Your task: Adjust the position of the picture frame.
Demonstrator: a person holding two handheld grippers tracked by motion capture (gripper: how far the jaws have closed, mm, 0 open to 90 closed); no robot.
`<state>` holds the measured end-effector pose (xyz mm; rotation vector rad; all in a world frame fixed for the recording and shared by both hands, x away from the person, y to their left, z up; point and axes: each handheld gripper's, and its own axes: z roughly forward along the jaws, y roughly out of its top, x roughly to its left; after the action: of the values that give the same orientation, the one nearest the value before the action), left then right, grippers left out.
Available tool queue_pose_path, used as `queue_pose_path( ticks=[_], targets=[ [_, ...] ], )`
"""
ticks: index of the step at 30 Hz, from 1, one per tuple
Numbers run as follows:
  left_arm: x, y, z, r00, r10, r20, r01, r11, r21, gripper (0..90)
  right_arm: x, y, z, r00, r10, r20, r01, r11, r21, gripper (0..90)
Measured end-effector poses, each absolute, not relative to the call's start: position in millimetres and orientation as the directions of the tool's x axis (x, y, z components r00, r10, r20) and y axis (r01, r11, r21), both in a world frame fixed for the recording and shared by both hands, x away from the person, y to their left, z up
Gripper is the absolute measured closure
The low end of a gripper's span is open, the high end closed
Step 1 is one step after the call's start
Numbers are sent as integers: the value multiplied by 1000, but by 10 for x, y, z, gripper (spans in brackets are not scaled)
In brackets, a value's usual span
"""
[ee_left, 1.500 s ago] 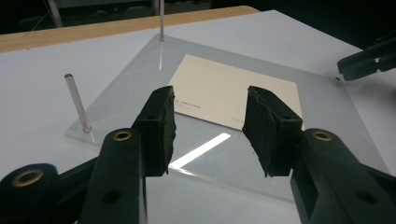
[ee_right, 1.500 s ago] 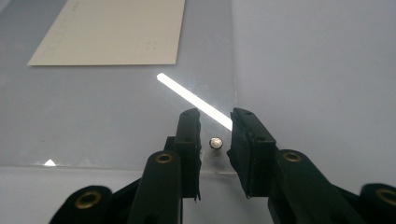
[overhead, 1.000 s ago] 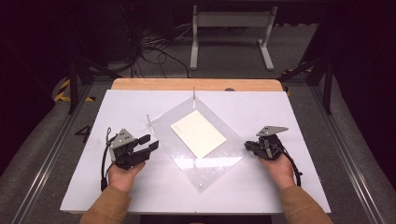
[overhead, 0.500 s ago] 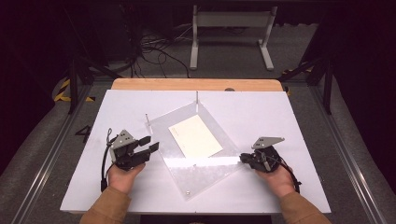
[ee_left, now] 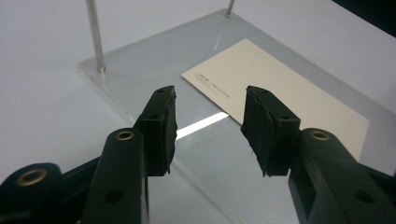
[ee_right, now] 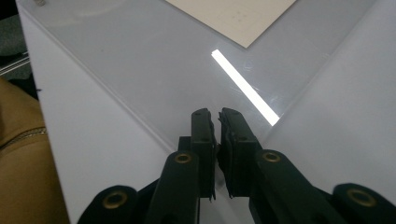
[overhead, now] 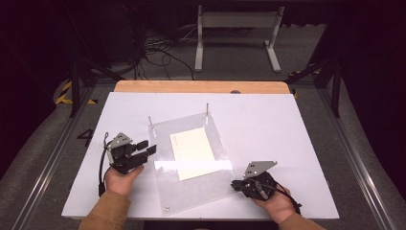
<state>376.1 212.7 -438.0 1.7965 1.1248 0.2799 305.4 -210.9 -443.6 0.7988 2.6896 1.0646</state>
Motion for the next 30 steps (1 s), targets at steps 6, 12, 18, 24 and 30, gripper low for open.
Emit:
queue_pose_path(
  ticks=[6,12,18,24,30],
  targets=[
    [3803,2185,-4412,505,819,-274,605,-109,789,578,2944,-1989,-4438,-874,483,62,396,631,667,838],
    [3889,2204,-4444,467,855,-227,650,-158,743,630,2938,-1992,-4418,-877,479,43,375,625,685,789],
    [4022,2191,-4529,421,877,-232,715,-163,680,750,2959,-2079,-4337,-860,509,32,367,576,731,753],
    [4075,2115,-4567,432,873,-225,736,-198,647,895,2987,-2104,-4359,-842,539,17,388,584,713,762],
    [4121,2016,-4579,433,880,-196,740,-224,634,900,3006,-2161,-4331,-827,563,10,395,568,722,775]
  ],
)
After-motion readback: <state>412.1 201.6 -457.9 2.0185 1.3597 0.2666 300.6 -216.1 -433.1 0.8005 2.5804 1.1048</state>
